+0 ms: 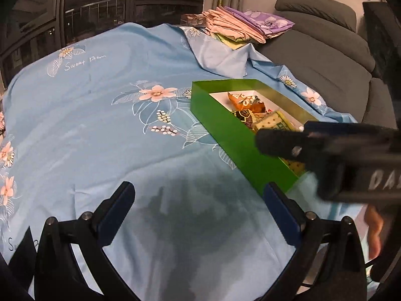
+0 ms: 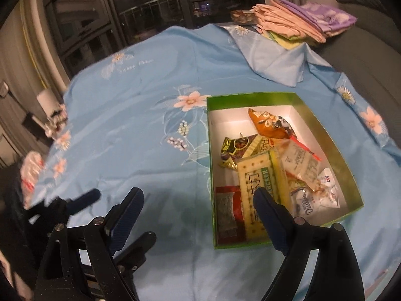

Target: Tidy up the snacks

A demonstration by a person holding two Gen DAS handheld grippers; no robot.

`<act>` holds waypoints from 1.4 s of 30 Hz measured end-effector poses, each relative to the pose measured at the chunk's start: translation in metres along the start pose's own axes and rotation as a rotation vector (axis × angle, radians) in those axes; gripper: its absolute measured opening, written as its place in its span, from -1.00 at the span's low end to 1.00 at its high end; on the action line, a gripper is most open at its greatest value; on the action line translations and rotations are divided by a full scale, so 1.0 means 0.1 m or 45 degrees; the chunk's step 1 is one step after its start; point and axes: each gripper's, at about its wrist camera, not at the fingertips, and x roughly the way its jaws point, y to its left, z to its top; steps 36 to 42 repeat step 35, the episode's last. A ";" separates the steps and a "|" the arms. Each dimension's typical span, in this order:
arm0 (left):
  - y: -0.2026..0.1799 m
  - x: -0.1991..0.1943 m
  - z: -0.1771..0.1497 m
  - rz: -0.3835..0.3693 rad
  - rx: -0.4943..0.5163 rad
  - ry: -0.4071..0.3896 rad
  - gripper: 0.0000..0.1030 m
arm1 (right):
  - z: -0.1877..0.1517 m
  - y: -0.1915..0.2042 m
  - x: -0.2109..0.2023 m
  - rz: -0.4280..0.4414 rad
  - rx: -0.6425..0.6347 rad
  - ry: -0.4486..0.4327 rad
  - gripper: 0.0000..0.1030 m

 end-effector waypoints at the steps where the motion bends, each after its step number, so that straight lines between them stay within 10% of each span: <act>1: 0.00 -0.02 -0.01 -0.018 -0.011 -0.002 0.99 | -0.01 0.01 0.01 -0.003 -0.001 0.008 0.74; 42: -0.91 0.23 0.16 -0.120 0.142 0.111 0.99 | -0.30 -0.97 -0.30 -0.124 0.339 0.110 0.74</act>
